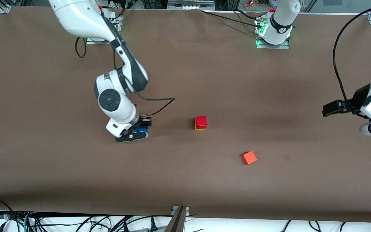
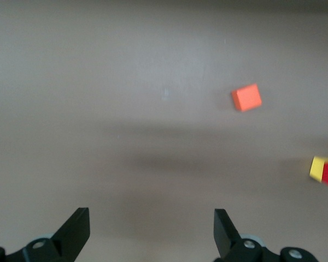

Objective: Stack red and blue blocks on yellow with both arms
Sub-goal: 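Lift the blue cube with the right gripper toward the red cube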

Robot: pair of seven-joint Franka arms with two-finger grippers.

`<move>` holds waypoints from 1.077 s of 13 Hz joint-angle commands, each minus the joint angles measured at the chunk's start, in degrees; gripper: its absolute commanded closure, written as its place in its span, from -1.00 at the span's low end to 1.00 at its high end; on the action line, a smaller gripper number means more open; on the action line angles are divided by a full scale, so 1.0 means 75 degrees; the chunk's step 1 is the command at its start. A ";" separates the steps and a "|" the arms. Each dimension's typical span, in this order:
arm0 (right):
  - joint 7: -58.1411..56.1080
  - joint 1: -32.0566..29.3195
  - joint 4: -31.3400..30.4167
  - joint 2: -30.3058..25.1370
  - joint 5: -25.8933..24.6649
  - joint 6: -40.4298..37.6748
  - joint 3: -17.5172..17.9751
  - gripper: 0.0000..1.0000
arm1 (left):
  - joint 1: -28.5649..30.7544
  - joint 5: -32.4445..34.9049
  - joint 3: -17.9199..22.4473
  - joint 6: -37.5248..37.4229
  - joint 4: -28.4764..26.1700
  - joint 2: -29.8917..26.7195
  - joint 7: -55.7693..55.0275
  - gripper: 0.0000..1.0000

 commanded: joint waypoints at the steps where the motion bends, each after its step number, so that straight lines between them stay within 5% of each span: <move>1: 0.1137 0.0340 0.0754 -0.0016 0.0082 -0.0731 0.0068 0.41 | 0.0055 0.0018 0.0003 0.0248 -0.1497 -0.1094 0.0308 -1.00; 4: 0.2239 0.0656 0.1130 0.0078 0.0059 -0.0779 0.0443 0.38 | 0.0125 -0.0520 0.0201 0.1136 -0.2996 -0.2019 0.0273 -1.00; 10: 0.3975 0.1676 0.3285 0.1435 0.0012 -0.0838 0.0444 0.37 | 0.0137 -0.0532 0.0214 0.1151 -0.2790 -0.1776 0.0308 -1.00; 14: 0.3930 0.2062 0.3614 0.1823 -0.0489 -0.0744 0.0397 0.37 | 0.0125 -0.0556 0.0214 0.1174 -0.2766 -0.1683 0.0273 -1.00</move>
